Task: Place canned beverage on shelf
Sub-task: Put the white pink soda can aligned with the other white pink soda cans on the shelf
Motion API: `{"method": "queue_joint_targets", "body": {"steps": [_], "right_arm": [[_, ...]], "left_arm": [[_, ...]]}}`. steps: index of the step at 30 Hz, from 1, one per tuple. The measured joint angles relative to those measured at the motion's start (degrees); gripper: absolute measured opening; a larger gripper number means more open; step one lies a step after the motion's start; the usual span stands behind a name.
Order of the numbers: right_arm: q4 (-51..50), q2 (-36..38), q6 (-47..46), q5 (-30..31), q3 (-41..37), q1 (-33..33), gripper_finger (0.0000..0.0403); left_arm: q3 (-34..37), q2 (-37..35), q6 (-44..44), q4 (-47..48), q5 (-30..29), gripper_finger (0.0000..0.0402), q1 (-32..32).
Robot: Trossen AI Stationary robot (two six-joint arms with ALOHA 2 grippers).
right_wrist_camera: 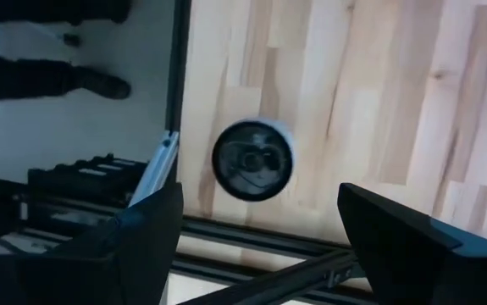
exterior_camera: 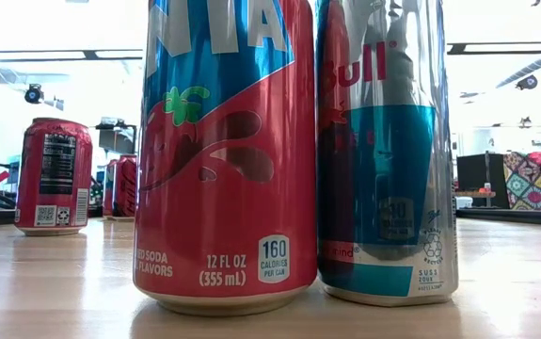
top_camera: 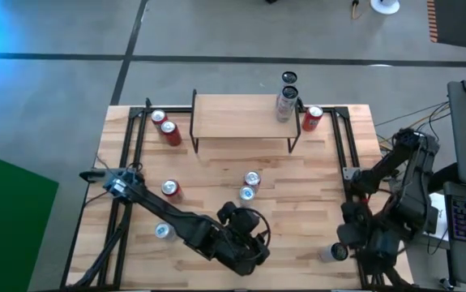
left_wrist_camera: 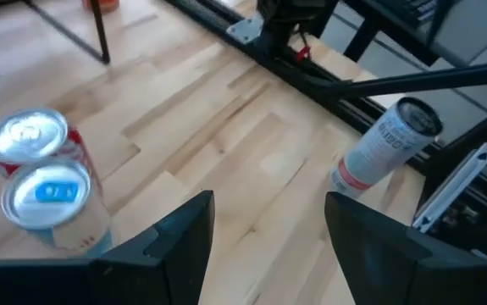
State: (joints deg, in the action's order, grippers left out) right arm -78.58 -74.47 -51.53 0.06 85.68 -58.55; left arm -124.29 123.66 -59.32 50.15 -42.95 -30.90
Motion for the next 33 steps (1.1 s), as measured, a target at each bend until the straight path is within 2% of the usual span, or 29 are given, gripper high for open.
{"method": "queue_joint_targets", "body": {"steps": [11, 20, 26, 29, 33], "right_arm": [[5.26, -5.43, 0.08, 2.81, -4.83, -2.36, 0.0304], [11.62, -1.68, -4.06, 3.99, -10.97, -2.45, 0.0304], [13.06, -1.03, -2.47, 4.46, -11.49, -2.47, 0.0305], [12.88, -1.03, -1.3, 4.55, -11.55, -2.86, 0.0317], [12.79, -1.41, -0.54, 4.53, -11.62, -3.97, 0.0355]], "left_arm": [[2.23, 0.0, -2.52, -2.53, 0.05, 0.0211, -0.02], [1.7, 0.0, -2.49, -2.59, 0.03, 0.0211, -0.21], [1.43, 0.0, -2.7, -2.66, 0.96, 0.0211, -0.44], [1.43, 0.0, -2.72, -2.58, 1.13, 0.0211, -0.41], [1.43, 0.0, -2.93, -2.62, 1.96, 0.0211, -0.39]]}}
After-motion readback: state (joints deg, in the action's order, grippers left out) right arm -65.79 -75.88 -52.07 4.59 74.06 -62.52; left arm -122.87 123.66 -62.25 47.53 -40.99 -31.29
